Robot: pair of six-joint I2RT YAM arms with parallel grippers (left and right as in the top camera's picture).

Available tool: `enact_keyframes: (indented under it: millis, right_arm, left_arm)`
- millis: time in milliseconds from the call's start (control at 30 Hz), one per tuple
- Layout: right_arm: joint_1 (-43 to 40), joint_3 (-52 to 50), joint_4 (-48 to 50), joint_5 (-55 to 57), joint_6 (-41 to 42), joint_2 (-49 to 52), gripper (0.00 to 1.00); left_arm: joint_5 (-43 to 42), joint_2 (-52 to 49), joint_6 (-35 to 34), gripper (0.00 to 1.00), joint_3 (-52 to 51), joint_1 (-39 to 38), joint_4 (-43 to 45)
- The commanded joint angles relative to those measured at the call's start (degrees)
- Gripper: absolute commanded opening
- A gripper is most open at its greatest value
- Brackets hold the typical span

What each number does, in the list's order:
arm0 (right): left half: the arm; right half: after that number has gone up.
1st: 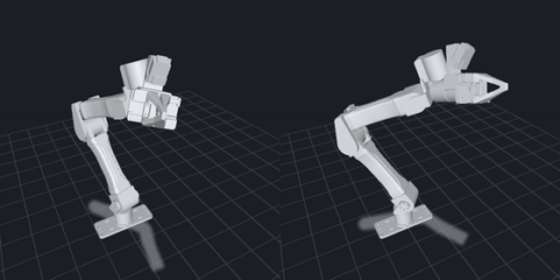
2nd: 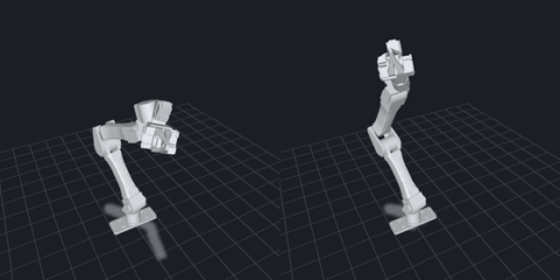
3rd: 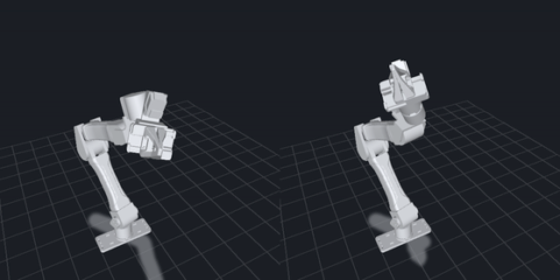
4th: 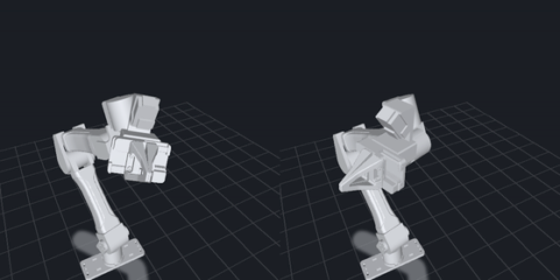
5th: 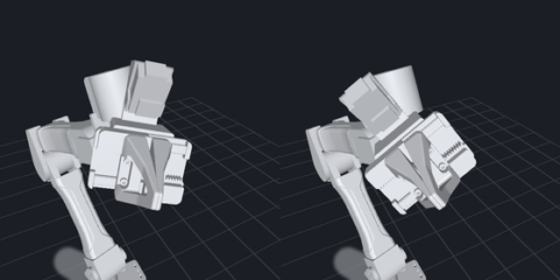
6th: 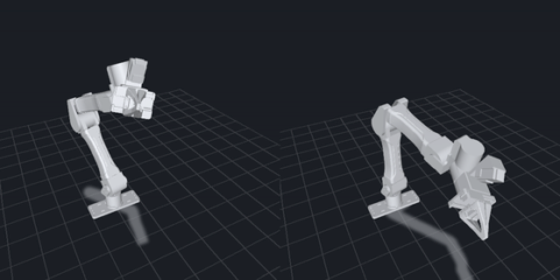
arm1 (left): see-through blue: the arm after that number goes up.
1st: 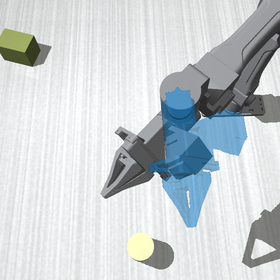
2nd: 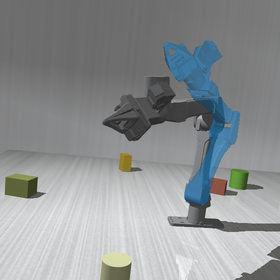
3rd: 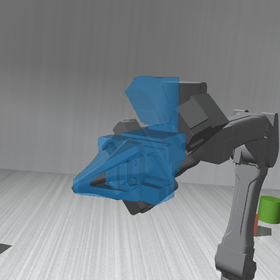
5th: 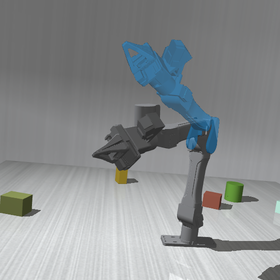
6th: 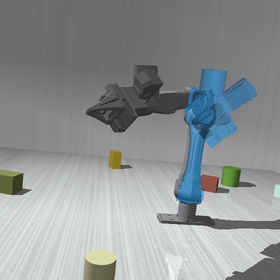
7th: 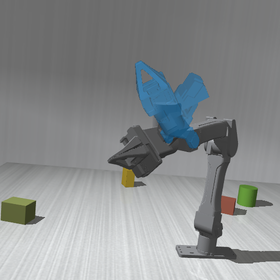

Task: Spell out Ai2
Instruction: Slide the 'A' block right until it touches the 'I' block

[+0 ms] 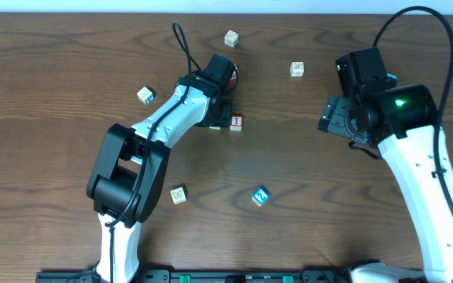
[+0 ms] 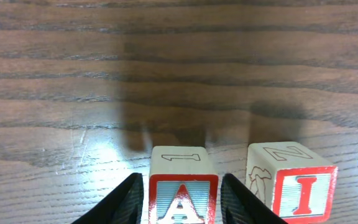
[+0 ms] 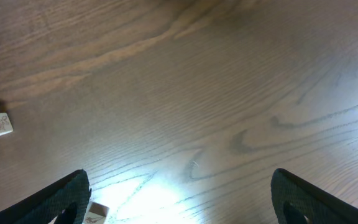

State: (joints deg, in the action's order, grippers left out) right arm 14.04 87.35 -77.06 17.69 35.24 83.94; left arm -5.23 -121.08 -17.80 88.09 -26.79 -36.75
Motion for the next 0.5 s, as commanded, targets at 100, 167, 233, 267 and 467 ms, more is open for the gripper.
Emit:
enact_keyframes:
  millis: [100,167,233,267,467]
  right_arm:
    - [-0.37,-0.15,-0.15,0.28,-1.09,-0.37,0.93]
    - [-0.37,-0.15,-0.15,0.28,-1.22,-0.37,0.93]
    - [-0.37,-0.15,-0.20,0.28,-1.29,-0.37,0.93]
    - [-0.37,-0.15,-0.33,0.28,-1.29,-0.37,0.93]
    - [-0.37,-0.15,-0.52,0.28,-1.51,-0.37,0.93]
  left_arm:
    - [-3.37,-0.63,0.11,0.45,1.22,0.55,0.04]
    - [-3.37,-0.63,0.74,0.52,1.95,0.61,-0.07]
    - [-3.06,-0.63,1.14,0.56,2.71,0.63,-0.52]
    - [-2.16,-0.63,1.11,0.56,3.30,0.66,-0.98]
    - [1.42,-0.61,2.64,0.56,6.71,1.16,-6.12]
